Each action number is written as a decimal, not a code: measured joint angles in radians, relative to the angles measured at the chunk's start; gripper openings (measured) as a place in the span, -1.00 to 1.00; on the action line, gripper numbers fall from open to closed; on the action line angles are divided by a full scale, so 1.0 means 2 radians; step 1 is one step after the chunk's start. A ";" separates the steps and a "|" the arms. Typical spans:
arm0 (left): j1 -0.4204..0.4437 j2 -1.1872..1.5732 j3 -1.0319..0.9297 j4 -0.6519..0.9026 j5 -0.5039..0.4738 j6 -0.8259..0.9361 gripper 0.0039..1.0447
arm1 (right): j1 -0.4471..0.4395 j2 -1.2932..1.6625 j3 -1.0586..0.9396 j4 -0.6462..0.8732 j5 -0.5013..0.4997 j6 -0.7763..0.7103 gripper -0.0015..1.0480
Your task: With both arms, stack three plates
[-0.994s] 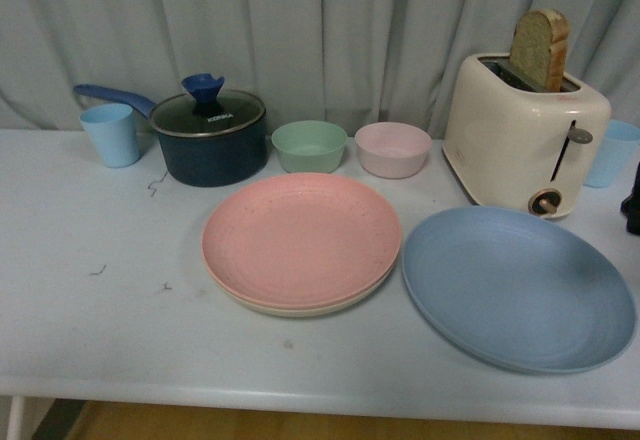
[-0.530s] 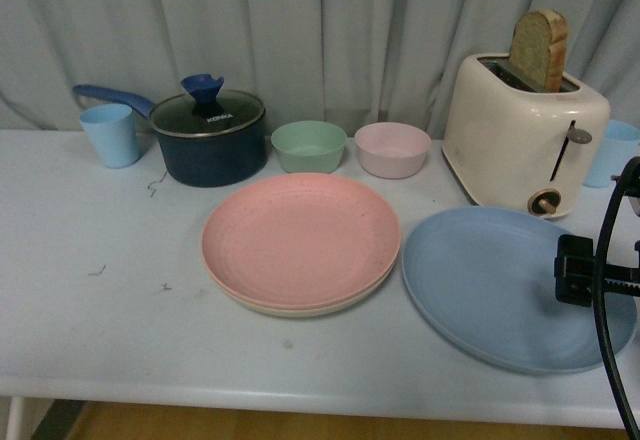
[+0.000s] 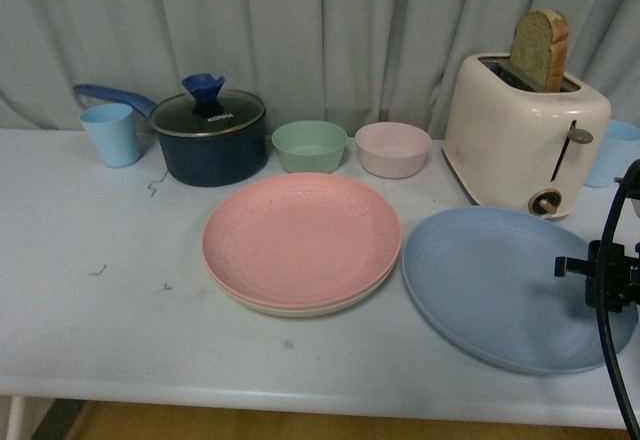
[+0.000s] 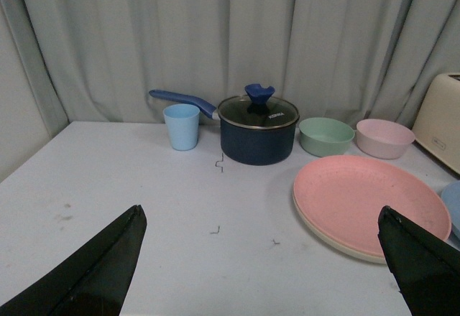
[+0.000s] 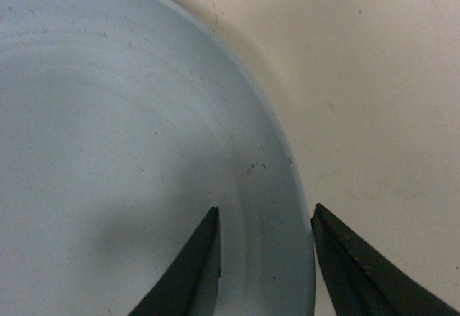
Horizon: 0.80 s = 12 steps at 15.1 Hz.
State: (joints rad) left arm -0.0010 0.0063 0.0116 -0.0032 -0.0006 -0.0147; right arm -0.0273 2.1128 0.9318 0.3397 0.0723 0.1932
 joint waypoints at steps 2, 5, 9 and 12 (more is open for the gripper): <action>0.000 0.000 0.000 0.000 0.000 0.000 0.88 | -0.005 0.000 -0.009 0.007 -0.005 0.000 -0.62; 0.000 0.000 0.000 0.000 0.000 0.000 0.88 | -0.020 -0.024 -0.025 0.022 -0.034 0.008 -0.95; 0.000 0.000 0.000 0.000 0.000 0.000 0.88 | -0.043 -0.097 -0.078 0.020 -0.056 0.005 -0.95; 0.000 0.000 0.000 0.000 0.000 0.000 0.88 | -0.031 -0.194 -0.097 -0.006 -0.091 0.008 -0.95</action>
State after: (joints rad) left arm -0.0010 0.0063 0.0116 -0.0036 -0.0002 -0.0147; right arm -0.0883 1.7248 0.7376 0.3279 -0.1089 0.2092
